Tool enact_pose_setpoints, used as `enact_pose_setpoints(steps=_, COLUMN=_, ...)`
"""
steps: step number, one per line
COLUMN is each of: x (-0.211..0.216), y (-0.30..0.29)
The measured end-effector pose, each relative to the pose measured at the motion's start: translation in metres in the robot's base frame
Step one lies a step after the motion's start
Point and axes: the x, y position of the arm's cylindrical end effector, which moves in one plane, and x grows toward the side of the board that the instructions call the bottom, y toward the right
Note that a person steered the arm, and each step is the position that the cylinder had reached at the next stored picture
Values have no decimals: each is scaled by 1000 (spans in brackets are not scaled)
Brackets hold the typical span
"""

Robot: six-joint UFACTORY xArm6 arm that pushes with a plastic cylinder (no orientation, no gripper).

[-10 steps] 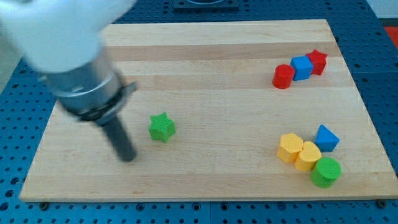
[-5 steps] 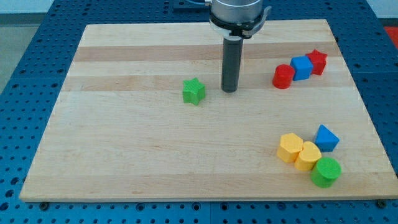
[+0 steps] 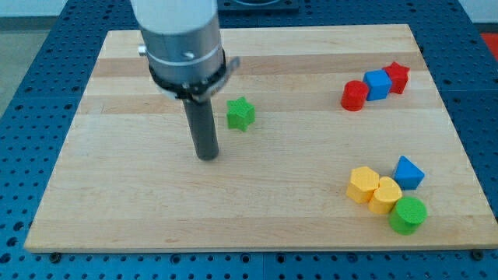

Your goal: Push the green star towards the red circle

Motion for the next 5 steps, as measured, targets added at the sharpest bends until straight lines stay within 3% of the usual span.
enact_pose_setpoints(steps=1, x=-54, y=34)
enact_pose_setpoints(steps=2, x=-66, y=140)
enact_pose_setpoints(steps=3, x=-83, y=210)
enact_pose_setpoints(steps=5, x=-83, y=200)
